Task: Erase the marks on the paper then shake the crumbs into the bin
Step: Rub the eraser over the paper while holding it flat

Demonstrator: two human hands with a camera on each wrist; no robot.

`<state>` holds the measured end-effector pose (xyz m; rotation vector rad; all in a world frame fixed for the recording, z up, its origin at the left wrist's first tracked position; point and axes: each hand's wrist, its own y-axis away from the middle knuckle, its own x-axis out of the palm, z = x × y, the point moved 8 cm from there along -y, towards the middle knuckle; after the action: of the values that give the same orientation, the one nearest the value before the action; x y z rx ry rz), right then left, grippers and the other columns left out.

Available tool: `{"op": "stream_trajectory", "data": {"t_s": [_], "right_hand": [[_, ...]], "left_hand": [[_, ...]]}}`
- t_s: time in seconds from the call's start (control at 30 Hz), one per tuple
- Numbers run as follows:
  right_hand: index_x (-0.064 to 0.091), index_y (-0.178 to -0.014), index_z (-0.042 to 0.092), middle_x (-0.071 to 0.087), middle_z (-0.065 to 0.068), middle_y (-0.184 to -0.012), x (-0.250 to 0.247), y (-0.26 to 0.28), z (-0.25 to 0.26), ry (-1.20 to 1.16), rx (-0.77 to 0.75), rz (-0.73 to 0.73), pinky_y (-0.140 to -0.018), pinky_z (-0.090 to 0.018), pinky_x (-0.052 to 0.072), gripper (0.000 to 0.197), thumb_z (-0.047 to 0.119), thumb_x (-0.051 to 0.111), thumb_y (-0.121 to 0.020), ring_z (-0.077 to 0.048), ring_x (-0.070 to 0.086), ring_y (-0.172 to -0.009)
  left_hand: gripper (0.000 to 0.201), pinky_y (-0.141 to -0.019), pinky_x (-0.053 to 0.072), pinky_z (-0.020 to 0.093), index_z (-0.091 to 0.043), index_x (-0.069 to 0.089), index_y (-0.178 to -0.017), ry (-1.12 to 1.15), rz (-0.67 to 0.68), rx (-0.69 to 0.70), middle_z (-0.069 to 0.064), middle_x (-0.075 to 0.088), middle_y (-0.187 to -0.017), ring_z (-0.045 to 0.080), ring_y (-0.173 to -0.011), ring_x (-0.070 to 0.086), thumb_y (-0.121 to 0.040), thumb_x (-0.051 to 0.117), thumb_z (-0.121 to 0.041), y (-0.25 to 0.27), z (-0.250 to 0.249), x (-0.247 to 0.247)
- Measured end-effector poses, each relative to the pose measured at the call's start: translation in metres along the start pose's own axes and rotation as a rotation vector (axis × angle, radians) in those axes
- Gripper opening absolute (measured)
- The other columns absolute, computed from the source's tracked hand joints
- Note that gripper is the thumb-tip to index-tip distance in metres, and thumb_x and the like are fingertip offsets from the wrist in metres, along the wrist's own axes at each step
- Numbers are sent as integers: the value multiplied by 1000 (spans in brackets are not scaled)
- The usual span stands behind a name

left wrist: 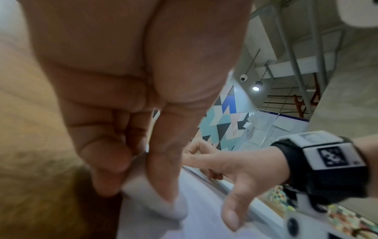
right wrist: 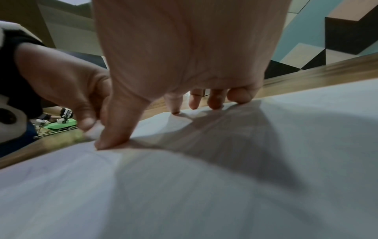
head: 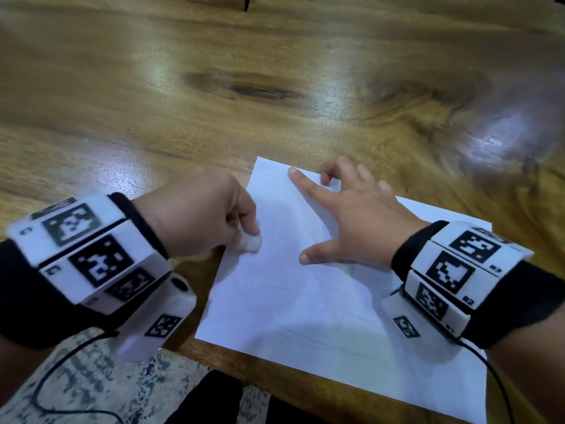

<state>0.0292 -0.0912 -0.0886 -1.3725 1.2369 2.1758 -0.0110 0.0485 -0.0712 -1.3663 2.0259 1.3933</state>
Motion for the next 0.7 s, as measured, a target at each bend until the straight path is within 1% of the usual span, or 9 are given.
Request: {"op": "stream_trajectory", "data": {"t_s": [0.07, 0.13, 0.17, 0.27, 0.3, 0.37, 0.47, 0.6, 0.7], "right_hand": [[-5, -141, 49, 13, 8, -120, 0, 0, 1, -2, 0, 0, -88, -35, 32, 107, 73, 61, -61, -11, 15, -96], [-5, -141, 49, 13, 8, -119, -1, 0, 1, -8, 1, -1, -88, -36, 32, 108, 73, 62, -60, -11, 15, -96], [-5, -141, 49, 13, 8, -119, -1, 0, 1, -11, 3, -1, -89, -36, 32, 108, 73, 62, -60, -11, 15, -96], [-5, -141, 50, 13, 8, -119, -1, 0, 0, -13, 6, 1, -91, -37, 33, 109, 73, 62, -59, -10, 14, -96], [-5, -141, 49, 13, 8, -119, -1, 0, 0, -11, 5, 2, -91, -37, 33, 109, 73, 62, -59, -10, 14, -96], [-5, -141, 49, 12, 8, -119, -1, 0, 0, -6, 1, 7, -90, -36, 32, 108, 73, 61, -60, -10, 14, -95], [-6, -141, 49, 11, 8, -120, 0, 0, 0, 0, -1, 12, -89, -35, 31, 107, 74, 60, -60, -10, 13, -96], [-6, -141, 48, 10, 9, -118, 0, -1, 1, 2, -6, 9, -87, -35, 30, 108, 73, 61, -61, -9, 10, -95], [-6, -141, 48, 10, 8, -118, 0, -1, 0, -4, -8, 7, -86, -34, 29, 108, 72, 61, -61, -9, 10, -95]], "left_hand": [[11, -60, 45, 16, -29, 72, -72, 24, 24, -27, -5, 72, -68, 6, -59, 59, -64, 78, -33, -1, 2, -1], [14, -56, 41, 15, -25, 72, -78, 42, -117, -30, -4, 67, -67, 9, -59, 55, -66, 77, -30, -13, -4, -18], [15, -54, 39, 19, -22, 72, -81, 43, -200, -28, -4, 62, -64, 10, -58, 51, -68, 75, -29, -20, -9, -27], [13, -59, 33, 23, -19, 70, -80, -4, -322, -35, -6, 51, -59, 17, -63, 47, -72, 72, -29, -23, -17, -35], [11, -61, 34, 23, -20, 69, -78, -30, -308, -24, -7, 51, -58, 19, -65, 48, -71, 72, -29, -19, -16, -30], [9, -58, 38, 22, -24, 67, -68, -58, -206, 1, -9, 59, -60, 17, -64, 53, -69, 74, -31, -5, -12, -15], [10, -55, 36, 10, -25, 67, -67, -41, -70, -8, -6, 68, -67, 1, -62, 54, -68, 74, -32, 8, -4, 0], [8, -61, 44, 21, -28, 69, -68, -82, -34, -12, -8, 65, -65, 1, -63, 55, -66, 77, -29, 4, -6, -2], [12, -53, 40, 14, -26, 70, -70, -23, -105, -35, -8, 65, -61, 1, -59, 55, -63, 78, -32, -6, -7, -16]]}}
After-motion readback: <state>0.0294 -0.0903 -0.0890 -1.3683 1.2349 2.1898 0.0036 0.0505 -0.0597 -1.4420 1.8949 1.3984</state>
